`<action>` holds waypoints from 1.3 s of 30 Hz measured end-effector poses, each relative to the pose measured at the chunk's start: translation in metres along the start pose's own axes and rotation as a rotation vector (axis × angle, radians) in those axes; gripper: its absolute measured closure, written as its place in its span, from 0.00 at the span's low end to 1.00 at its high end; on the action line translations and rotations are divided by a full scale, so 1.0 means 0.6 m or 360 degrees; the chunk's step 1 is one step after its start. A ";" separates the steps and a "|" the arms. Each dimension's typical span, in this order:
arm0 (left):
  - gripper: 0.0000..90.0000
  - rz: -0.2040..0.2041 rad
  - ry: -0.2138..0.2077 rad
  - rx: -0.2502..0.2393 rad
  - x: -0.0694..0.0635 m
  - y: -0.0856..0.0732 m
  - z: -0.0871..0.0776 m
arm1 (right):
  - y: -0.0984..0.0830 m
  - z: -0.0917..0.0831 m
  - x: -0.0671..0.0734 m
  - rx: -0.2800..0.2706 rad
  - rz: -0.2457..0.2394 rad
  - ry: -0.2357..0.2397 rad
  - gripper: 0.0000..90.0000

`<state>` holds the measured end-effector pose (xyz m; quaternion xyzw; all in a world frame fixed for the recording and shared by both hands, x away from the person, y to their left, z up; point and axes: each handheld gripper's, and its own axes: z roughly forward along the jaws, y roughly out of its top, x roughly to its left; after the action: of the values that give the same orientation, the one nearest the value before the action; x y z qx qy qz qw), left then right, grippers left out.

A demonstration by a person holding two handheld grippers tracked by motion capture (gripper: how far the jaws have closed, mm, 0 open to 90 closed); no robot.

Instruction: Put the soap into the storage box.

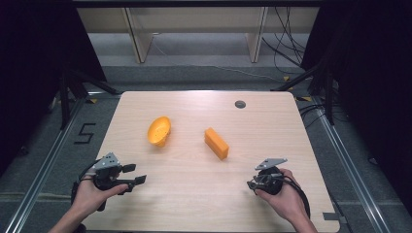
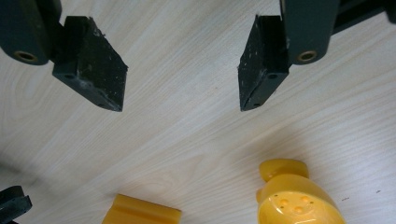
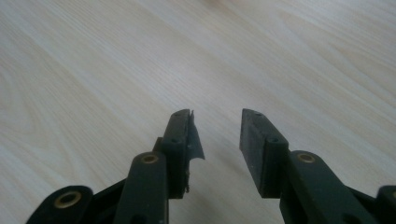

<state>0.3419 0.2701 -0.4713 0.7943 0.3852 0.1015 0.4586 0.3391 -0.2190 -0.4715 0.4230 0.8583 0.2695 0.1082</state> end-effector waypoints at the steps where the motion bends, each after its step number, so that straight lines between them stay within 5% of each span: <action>1: 0.35 0.0006 0.0014 0.0009 0.000 0.000 0.000 | 0.001 0.001 0.001 0.0012 -0.0008 -0.0007 0.69; 12: 0.31 0.0027 -0.0004 -0.0008 0.000 -0.001 -0.001 | 0.004 0.007 0.008 -0.0036 -0.0093 -0.0030 0.56; 25: 0.30 0.0064 -0.0008 -0.0018 -0.003 0.002 0.003 | 0.001 0.008 0.004 -0.0029 -0.0060 -0.0015 0.54; 35: 0.29 0.0154 -0.0058 -0.0018 -0.019 0.012 0.015 | 0.000 0.008 0.003 -0.0028 -0.0065 -0.0010 0.53; 39: 0.28 0.0244 -0.0087 -0.0003 -0.032 0.026 0.026 | 0.000 0.008 0.002 -0.0026 -0.0063 -0.0012 0.53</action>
<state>0.3450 0.2424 -0.4637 0.8235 0.3105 0.1150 0.4606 0.3401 -0.2162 -0.4757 0.4061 0.8639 0.2726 0.1203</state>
